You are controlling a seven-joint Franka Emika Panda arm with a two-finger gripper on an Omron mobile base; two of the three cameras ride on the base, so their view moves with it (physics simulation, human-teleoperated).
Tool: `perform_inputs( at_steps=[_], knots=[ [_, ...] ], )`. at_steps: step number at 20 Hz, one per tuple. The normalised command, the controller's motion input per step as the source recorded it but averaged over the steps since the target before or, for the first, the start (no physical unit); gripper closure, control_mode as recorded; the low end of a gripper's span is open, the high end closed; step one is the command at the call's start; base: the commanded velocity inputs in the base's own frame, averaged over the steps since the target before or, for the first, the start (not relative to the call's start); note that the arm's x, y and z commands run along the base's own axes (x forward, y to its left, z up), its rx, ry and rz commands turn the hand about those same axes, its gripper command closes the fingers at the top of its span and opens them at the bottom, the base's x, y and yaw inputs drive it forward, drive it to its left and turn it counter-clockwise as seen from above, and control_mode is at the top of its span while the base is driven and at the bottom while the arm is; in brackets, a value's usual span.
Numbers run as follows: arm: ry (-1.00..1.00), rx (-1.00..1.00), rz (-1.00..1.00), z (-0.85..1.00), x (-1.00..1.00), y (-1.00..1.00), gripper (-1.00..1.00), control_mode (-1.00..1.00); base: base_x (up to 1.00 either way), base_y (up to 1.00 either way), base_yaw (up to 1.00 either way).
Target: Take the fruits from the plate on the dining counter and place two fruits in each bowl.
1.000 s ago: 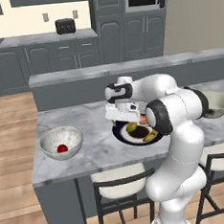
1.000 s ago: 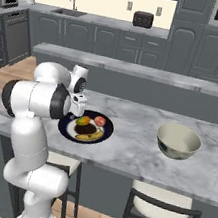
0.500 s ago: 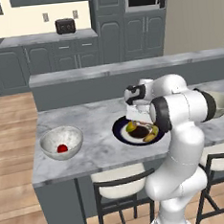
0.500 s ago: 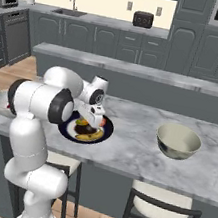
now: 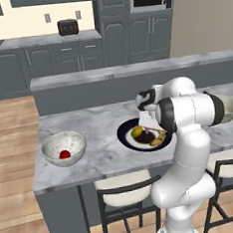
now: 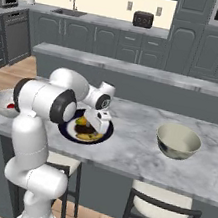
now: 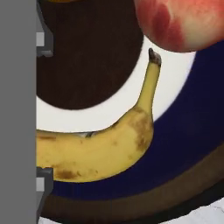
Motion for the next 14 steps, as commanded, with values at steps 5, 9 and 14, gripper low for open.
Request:
perform_inputs(
  at_steps=[5,9,14],
  knots=[
    [0.07,-0.01,0.00,-0.07,0.02,-0.01,-1.00,-1.00,0.00,0.00,0.00],
    [0.08,-0.05,0.00,0.00,-0.03,-0.08,-1.00,-1.00,0.00,0.00,0.00],
    [0.08,-0.12,0.00,0.00,0.00,-0.02,-1.00,-1.00,0.00,0.00,0.00]
  ],
)
